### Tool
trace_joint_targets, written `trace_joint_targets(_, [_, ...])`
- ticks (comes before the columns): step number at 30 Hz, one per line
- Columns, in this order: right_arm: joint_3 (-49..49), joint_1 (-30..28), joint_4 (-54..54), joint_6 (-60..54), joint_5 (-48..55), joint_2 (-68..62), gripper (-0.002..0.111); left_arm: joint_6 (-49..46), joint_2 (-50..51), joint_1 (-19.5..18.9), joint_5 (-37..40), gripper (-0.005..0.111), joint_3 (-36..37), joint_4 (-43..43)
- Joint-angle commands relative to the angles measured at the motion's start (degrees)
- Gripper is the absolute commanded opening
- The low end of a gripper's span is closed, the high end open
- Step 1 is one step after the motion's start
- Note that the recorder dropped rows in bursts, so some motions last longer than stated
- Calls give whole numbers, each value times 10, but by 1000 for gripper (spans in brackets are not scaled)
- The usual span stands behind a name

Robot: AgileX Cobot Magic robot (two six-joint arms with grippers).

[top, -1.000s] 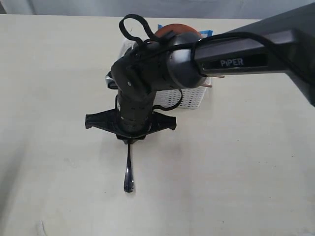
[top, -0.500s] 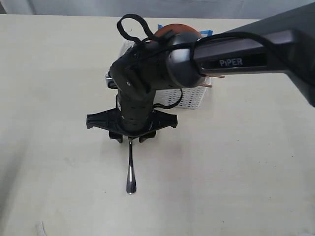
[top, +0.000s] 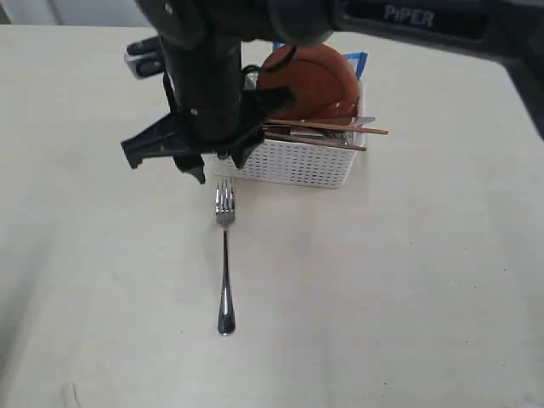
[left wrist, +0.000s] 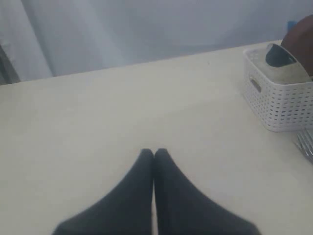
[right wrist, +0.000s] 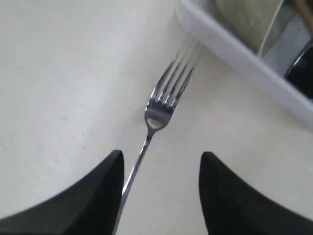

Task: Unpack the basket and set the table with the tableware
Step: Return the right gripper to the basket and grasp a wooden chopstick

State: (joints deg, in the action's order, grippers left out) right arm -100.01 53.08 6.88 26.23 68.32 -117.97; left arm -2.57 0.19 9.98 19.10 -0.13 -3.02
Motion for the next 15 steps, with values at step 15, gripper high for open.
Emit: trace_joint_targets(15, [-28, -113, 65, -173, 16, 52, 46, 0, -2, -1, -3, 0, 1, 1])
